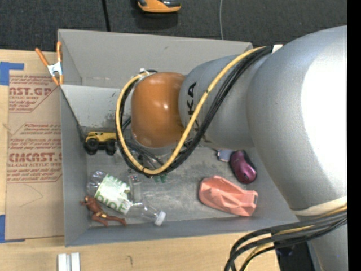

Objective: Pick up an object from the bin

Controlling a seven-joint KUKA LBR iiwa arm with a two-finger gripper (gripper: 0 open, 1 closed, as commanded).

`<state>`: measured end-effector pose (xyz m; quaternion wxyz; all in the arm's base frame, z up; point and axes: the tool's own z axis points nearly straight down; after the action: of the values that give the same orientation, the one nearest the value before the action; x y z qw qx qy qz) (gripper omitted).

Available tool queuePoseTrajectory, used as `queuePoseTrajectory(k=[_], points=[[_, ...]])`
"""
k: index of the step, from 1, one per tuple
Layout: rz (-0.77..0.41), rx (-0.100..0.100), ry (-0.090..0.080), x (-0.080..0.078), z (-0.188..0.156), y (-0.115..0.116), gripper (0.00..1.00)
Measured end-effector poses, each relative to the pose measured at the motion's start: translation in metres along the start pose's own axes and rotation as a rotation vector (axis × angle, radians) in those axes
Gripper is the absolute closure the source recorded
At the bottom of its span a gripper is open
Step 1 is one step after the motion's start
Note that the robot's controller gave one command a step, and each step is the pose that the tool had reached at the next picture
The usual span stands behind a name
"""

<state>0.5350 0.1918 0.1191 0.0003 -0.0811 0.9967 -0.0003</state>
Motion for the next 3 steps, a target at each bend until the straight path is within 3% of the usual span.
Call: queuePoseTrajectory(k=[1, 2, 3], points=[[0.131, -0.002, 0.000, 0.019, -0.007, 0.023, 0.00], [0.055, -0.001, -0.003, 0.029, 0.046, 0.024, 0.00], [0.208, -0.001, -0.001, 0.044, 0.049, 0.029, 1.00]])
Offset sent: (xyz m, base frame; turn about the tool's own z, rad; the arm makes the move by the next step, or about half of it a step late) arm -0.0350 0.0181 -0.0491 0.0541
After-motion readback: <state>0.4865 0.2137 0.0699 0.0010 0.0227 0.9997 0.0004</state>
